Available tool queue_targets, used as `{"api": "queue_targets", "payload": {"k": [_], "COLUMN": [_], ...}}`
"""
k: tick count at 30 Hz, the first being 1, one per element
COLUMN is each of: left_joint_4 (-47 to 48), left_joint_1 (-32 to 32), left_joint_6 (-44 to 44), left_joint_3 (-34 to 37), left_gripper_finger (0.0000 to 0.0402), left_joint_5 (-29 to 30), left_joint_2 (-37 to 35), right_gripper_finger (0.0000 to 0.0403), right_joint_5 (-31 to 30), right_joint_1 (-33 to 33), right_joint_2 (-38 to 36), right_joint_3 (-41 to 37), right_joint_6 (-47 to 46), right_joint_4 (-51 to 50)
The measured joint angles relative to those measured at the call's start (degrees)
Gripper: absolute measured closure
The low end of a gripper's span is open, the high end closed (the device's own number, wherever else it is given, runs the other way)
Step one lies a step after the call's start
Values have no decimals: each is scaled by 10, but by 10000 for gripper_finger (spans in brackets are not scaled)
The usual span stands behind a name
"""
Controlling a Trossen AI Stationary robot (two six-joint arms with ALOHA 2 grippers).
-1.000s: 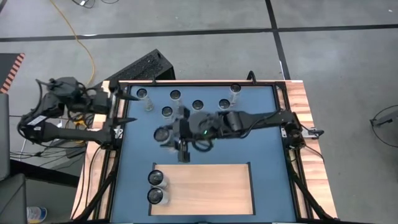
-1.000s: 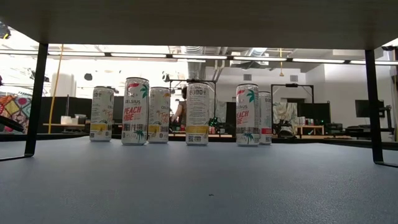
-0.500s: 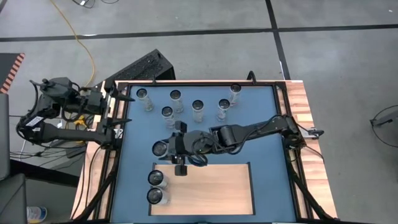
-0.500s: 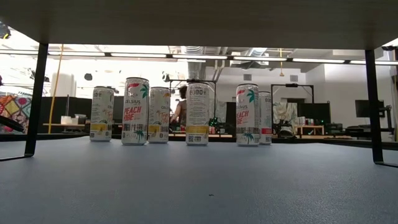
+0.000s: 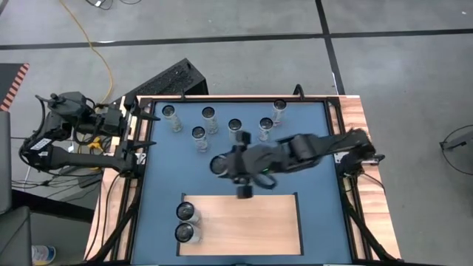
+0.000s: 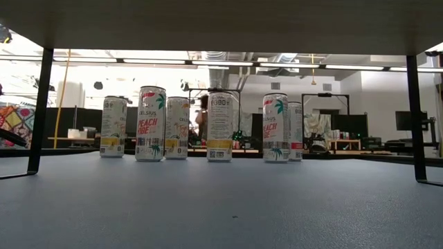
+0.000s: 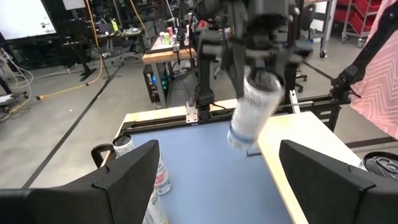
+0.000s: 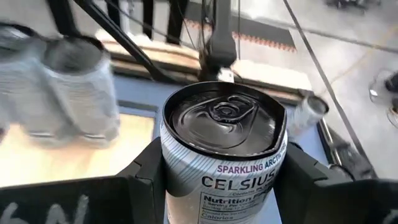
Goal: Place canned beverage on shelf
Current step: Put the white blue soda can on the shelf aligned with the other white blue soda cans
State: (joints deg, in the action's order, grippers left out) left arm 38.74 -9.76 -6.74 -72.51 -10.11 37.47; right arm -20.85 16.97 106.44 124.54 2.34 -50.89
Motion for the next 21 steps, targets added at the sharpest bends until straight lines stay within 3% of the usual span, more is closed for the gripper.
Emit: {"api": "queue_targets", "payload": {"k": [5, 9, 12, 16, 19, 21], "left_joint_4": [0, 0, 0, -2, -6, -8], "left_joint_1": [0, 0, 0, 0, 0, 0], "left_joint_6": [0, 0, 0, 0, 8, 16], "left_joint_3": [0, 0, 0, 0, 0, 0], "left_gripper_finger": [83, 83, 83, 83, 83, 83], "left_joint_5": [0, 0, 0, 0, 0, 0], "left_joint_2": [0, 0, 0, 0, 0, 0], "right_gripper_finger": [208, 208, 208, 208, 208, 208], "right_joint_5": [-3, -38, -52, -48, -26, -25], "right_joint_1": [8, 19, 23, 23, 17, 16], "right_joint_2": [-29, -106, -194, -264, -278, -262], "right_joint_3": [-17, -155, -318, -500, -583, -606], "right_joint_6": [-43, -90, -125, -88, -53, -40], "right_joint_4": [-120, -88, 57, 381, 621, 683]}}
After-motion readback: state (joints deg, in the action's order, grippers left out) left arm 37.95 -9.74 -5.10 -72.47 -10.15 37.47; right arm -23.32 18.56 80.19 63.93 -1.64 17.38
